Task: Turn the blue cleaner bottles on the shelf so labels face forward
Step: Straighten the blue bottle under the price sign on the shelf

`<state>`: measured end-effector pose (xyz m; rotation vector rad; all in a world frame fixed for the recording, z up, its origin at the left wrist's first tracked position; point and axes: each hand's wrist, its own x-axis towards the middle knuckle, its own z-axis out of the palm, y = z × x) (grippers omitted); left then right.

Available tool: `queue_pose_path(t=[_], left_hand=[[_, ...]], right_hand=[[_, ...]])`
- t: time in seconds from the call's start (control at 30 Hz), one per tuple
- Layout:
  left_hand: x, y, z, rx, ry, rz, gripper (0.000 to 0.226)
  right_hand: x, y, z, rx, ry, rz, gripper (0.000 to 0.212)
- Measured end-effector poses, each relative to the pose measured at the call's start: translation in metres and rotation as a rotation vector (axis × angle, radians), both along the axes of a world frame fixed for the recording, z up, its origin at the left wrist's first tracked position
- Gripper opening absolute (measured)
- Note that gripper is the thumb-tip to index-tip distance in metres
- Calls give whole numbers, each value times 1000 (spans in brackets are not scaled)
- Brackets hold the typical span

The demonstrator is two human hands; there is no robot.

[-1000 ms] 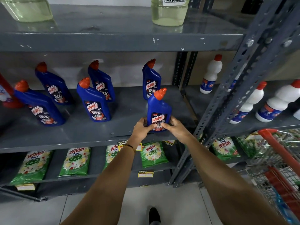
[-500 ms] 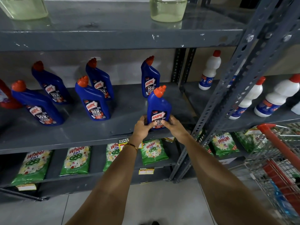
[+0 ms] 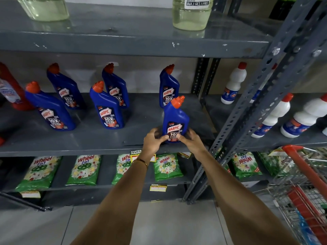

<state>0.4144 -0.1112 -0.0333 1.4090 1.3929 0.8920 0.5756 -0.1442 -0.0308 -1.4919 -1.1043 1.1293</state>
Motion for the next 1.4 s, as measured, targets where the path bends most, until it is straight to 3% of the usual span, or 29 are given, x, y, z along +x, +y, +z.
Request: queue_pose_path(t=[0.1, 0.37, 0.57, 0.77, 0.9, 1.07, 1.1, 1.2, 1.4], left_hand=[[-22, -2, 0, -36, -21, 95, 62], [-113, 7, -4, -101, -74, 197, 71], [-200, 22, -1, -94, 57, 173, 71], [-244, 37, 8, -135, -25, 137, 78], [-253, 53, 11, -119, -54, 124, 72], [-252, 72, 13, -92, -39, 113, 68], [-251, 77, 13, -92, -37, 108, 68], [-246, 89, 13, -85, -46, 89, 71], [-236, 108, 10, -96, -32, 32, 68]], right_hand=[[-5, -6, 0, -26, -24, -153, 58], [-66, -13, -4, -85, -129, -525, 44], [-143, -11, -1, -58, -51, -657, 47], [-206, 13, 8, -122, -131, -512, 57], [-231, 41, 14, -137, -125, -395, 42], [-244, 72, 17, -142, -163, -277, 38], [-246, 78, 16, -145, -155, -242, 39], [-248, 93, 13, -162, -134, -168, 70], [-247, 113, 4, -127, -82, -71, 38]])
